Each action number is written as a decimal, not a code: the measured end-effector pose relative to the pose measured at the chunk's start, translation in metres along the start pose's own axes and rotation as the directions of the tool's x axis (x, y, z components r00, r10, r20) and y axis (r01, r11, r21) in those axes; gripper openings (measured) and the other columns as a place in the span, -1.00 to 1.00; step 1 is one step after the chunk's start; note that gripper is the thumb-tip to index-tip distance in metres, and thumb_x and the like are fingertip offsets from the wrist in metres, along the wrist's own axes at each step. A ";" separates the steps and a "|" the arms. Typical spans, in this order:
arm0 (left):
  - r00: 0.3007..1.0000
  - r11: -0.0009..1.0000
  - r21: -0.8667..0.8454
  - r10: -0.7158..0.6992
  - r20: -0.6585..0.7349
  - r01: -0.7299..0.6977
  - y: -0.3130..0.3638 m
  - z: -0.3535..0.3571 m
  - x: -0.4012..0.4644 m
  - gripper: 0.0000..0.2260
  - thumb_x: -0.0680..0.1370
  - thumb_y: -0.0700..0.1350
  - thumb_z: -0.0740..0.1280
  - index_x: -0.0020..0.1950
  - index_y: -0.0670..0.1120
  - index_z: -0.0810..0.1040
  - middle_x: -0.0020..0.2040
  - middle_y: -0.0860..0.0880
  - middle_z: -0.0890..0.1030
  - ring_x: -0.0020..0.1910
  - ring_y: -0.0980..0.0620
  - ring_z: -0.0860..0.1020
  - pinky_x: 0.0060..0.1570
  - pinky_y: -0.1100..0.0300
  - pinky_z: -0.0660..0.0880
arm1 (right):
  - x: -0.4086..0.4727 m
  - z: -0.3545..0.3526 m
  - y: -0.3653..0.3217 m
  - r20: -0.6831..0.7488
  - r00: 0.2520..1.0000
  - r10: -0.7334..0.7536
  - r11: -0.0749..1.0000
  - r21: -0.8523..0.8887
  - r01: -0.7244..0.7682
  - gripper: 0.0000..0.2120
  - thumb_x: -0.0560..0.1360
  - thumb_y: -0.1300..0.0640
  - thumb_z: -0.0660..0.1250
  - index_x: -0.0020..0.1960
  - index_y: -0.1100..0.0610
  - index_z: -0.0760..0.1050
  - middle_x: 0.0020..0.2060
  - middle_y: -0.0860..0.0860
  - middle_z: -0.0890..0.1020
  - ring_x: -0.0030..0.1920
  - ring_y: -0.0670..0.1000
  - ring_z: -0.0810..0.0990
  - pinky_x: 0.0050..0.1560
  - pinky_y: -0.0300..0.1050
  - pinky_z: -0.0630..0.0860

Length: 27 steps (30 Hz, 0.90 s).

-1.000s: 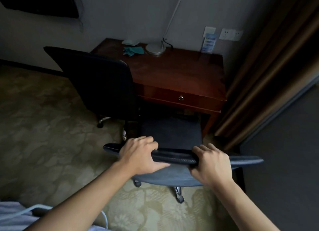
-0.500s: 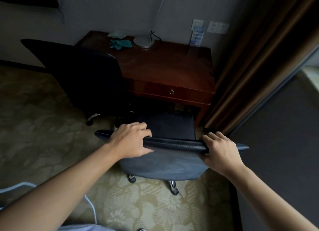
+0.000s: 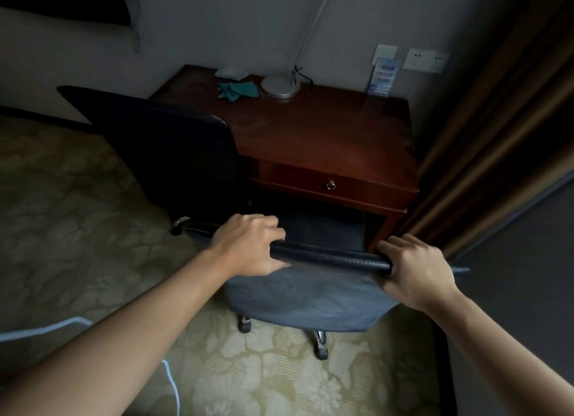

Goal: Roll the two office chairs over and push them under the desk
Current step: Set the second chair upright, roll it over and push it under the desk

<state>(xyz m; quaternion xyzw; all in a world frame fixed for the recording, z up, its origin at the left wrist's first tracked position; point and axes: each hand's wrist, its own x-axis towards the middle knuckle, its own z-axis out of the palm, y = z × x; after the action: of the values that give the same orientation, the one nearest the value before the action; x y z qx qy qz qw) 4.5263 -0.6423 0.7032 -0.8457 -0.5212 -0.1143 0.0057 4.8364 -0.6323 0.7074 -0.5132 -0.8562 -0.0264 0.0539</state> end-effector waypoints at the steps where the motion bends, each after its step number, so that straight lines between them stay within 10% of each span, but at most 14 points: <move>1: 1.000 1.000 0.001 -0.008 -0.001 0.008 -0.003 0.000 0.009 -0.61 0.32 0.30 0.46 -0.12 0.00 0.70 -0.24 0.06 0.59 -0.21 -0.02 0.63 -0.33 0.10 0.48 | 0.009 0.001 0.004 0.007 1.000 0.022 1.000 0.006 -0.022 -0.74 0.23 -0.09 0.45 -0.16 0.01 0.55 -0.30 -0.08 0.56 -0.21 0.06 0.55 -0.39 -0.10 0.42; 12: 0.997 0.999 0.034 -0.021 -0.074 0.024 -0.033 0.022 0.111 -0.52 0.34 0.32 0.42 0.01 -0.02 0.70 -0.15 0.06 0.63 -0.12 -0.05 0.64 -0.22 0.08 0.47 | 0.103 0.008 0.072 0.093 0.990 0.106 0.994 -0.052 -0.101 -0.47 0.29 -0.21 0.43 0.17 0.03 0.57 -0.03 -0.03 0.64 0.05 0.10 0.57 -0.11 -0.01 0.52; 27: 0.992 0.988 0.112 -0.095 -0.078 0.103 -0.027 0.021 0.170 -0.47 0.31 0.33 0.46 -0.01 -0.09 0.69 -0.17 -0.02 0.62 -0.15 -0.12 0.63 -0.20 0.02 0.53 | 0.157 0.013 0.141 0.021 0.998 -0.061 0.997 -0.042 0.062 -0.59 0.26 -0.34 0.37 -0.11 -0.05 0.52 -0.20 -0.08 0.61 -0.10 0.07 0.59 -0.26 -0.11 0.39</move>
<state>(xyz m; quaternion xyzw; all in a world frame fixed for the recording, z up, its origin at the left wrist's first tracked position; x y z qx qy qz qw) 4.5792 -0.4778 0.7139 -0.8123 -0.5678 -0.1145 0.0677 4.8865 -0.4275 0.7122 -0.4879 -0.8713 -0.0413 0.0337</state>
